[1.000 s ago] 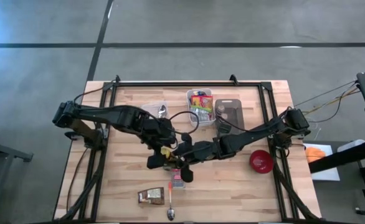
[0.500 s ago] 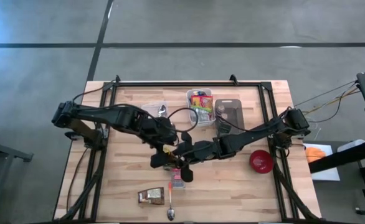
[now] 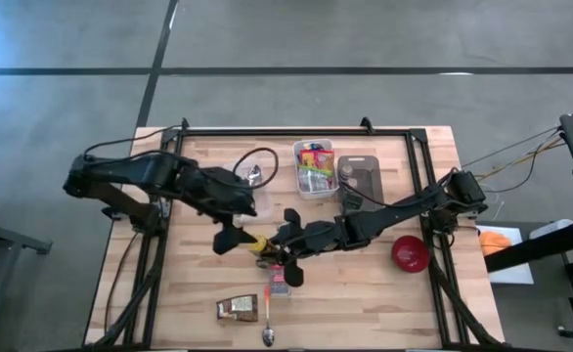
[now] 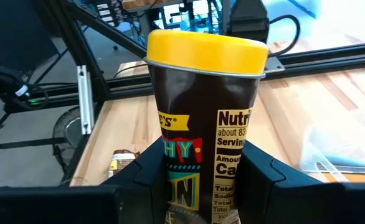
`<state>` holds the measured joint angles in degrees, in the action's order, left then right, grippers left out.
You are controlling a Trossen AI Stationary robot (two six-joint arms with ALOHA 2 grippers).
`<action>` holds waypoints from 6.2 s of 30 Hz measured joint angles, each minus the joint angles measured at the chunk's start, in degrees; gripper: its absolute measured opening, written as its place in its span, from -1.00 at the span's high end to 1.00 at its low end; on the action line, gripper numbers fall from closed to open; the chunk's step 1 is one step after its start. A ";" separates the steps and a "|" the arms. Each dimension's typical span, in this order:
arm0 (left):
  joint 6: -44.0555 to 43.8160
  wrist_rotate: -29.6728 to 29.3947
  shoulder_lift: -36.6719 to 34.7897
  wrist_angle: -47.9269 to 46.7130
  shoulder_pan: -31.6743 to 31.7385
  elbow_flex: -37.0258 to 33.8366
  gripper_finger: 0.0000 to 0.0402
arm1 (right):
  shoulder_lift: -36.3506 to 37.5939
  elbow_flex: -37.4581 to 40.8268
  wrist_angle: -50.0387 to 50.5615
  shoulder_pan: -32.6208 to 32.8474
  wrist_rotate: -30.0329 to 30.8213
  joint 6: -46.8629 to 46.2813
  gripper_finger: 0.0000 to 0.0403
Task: Pick & Place Food Item
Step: Put the yellow seasoning can into the black bin
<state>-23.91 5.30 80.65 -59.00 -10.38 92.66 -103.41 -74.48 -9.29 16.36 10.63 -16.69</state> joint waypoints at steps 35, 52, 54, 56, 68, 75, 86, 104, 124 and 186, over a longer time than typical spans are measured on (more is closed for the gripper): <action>-6.05 2.19 -0.29 1.34 -3.07 -5.39 1.00 | 0.04 0.00 -1.79 -0.02 -1.74 -0.04 0.40; -8.97 9.21 -0.64 11.95 -3.36 -11.86 1.00 | -0.18 0.24 -1.58 -0.02 -2.64 -0.03 0.40; -8.88 7.64 -0.98 11.44 -3.33 -10.50 1.00 | 0.02 0.15 -2.07 -0.03 -1.85 -0.04 0.40; -8.20 4.69 -1.91 11.49 -3.55 -8.99 1.00 | 0.18 -0.09 -3.15 -0.07 -0.23 -0.37 0.40; -5.92 -39.04 -13.11 15.03 -23.18 -16.96 1.00 | 4.38 -0.09 -0.12 0.59 4.59 1.50 0.40; 2.35 -46.25 -14.59 41.21 -27.68 -34.23 0.87 | 7.21 -0.09 -0.16 0.81 4.72 1.92 0.40; 7.80 -46.28 -13.71 71.22 -25.99 -49.38 -0.15 | 7.73 -0.07 -0.80 1.04 4.95 2.15 0.40; 14.63 -39.51 -6.01 88.24 -21.39 -50.64 -0.64 | 7.56 -0.02 -4.65 1.05 3.84 3.61 0.40; 14.87 -35.72 -5.45 88.81 -19.55 -50.69 0.21 | 5.79 0.04 -8.67 1.37 -0.39 4.74 0.39; -8.03 -4.70 -4.51 52.24 -10.33 -41.13 0.21 | 9.32 -6.82 25.02 -6.34 -24.67 -5.86 -0.32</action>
<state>-31.94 0.60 76.14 -6.75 -20.71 51.53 -94.09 -81.30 15.72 10.02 -14.04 -22.55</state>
